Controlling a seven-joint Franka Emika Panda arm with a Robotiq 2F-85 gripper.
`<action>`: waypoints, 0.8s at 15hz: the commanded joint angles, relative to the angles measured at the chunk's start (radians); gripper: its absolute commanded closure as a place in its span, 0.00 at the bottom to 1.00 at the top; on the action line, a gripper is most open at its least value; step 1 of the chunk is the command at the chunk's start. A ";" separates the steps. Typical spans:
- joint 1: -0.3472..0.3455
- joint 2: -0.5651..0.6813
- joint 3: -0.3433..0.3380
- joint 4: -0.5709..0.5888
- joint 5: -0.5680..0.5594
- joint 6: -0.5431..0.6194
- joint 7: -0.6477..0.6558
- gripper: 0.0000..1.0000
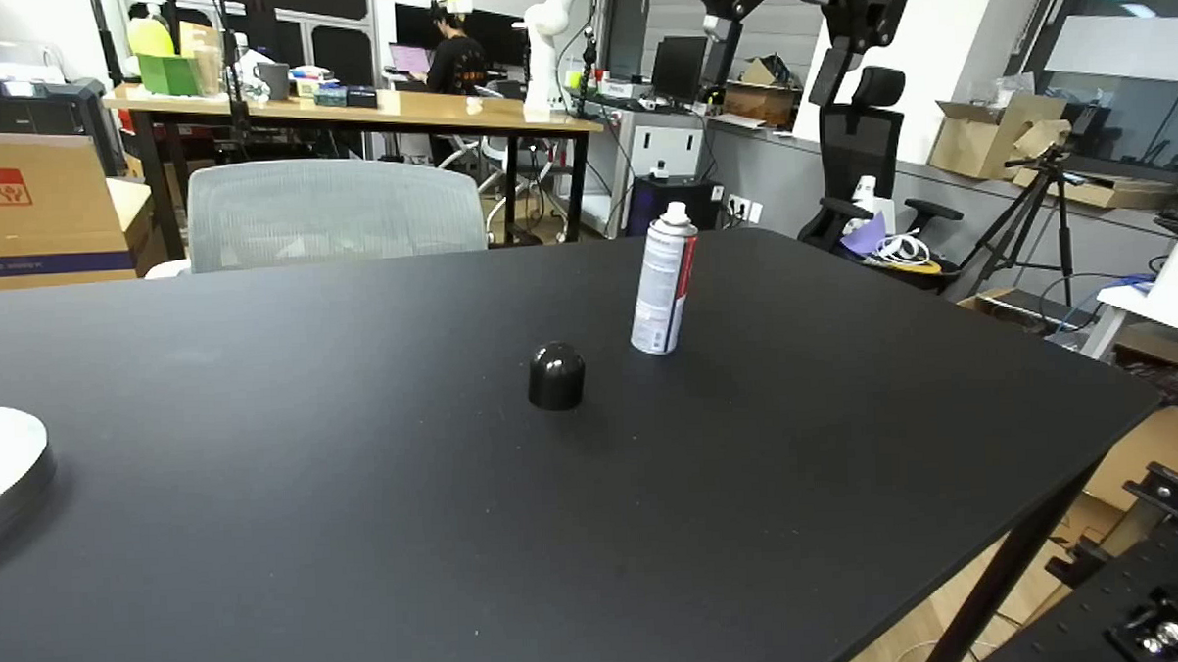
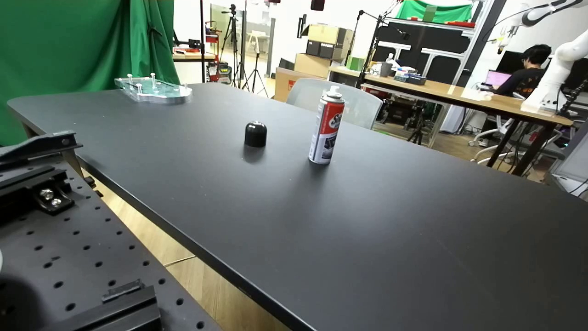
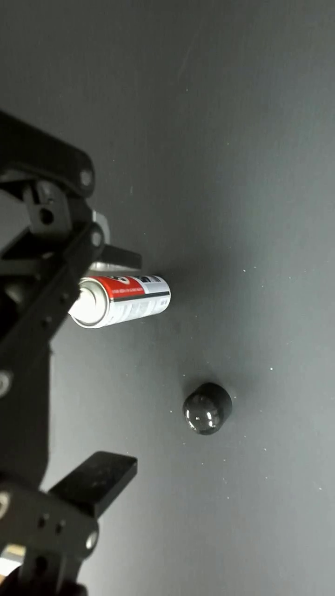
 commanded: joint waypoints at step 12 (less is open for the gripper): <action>0.059 0.495 0.119 0.240 -0.242 0.247 0.322 0.00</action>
